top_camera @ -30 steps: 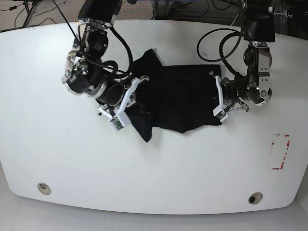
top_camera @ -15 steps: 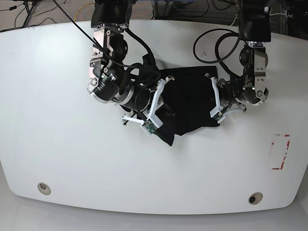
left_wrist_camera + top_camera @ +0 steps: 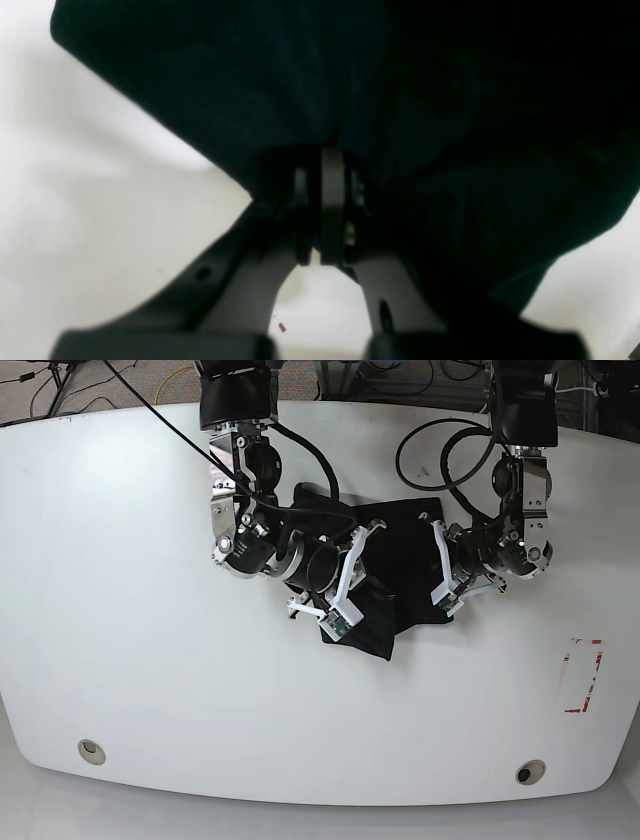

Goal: Layout the t-shirt on the table in an organized manner, then fold the t-shirt properly
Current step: 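Lift the shirt end with the right gripper and fold it toward the left gripper, then release the left gripper and move it to grasp the bundle's other side, then grasp the bundle with both grippers and square it into a rectangle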

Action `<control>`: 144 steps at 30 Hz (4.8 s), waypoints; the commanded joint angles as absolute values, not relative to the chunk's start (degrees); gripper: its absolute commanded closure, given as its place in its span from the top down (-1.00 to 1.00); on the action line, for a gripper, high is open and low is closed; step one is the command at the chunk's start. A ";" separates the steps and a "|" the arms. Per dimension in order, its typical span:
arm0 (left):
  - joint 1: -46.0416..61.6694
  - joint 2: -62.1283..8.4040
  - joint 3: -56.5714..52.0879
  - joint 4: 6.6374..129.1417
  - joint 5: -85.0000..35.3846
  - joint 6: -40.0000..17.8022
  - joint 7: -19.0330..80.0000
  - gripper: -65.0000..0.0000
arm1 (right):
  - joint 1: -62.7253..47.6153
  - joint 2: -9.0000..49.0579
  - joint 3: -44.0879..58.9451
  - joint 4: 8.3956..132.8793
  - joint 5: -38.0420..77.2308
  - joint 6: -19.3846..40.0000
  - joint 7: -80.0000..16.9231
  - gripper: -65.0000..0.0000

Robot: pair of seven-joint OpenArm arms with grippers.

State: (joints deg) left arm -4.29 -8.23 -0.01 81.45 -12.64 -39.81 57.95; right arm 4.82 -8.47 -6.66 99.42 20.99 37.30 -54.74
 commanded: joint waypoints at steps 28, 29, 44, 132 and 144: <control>-2.42 -7.16 0.75 79.69 -8.84 -40.00 64.84 -0.95 | 11.47 -8.84 -18.86 99.91 22.29 28.88 -49.54 0.84; -2.42 -7.08 0.75 79.69 -8.92 -40.00 64.84 -0.95 | 11.47 -8.84 -18.95 99.91 22.29 28.88 -49.54 0.84; -3.56 -7.96 -1.01 79.69 -20.35 -40.00 64.75 -0.93 | 13.93 -8.48 -24.75 98.59 15.87 29.41 -49.80 0.84; 3.74 -9.63 5.05 103.69 -29.32 -40.00 66.68 -1.00 | 23.43 5.76 -17.19 64.22 15.25 31.87 -18.59 -0.31; -5.14 -14.64 7.78 89.63 -29.14 -40.00 66.07 -1.00 | 13.67 11.47 -16.84 64.40 15.78 31.78 -11.74 -0.31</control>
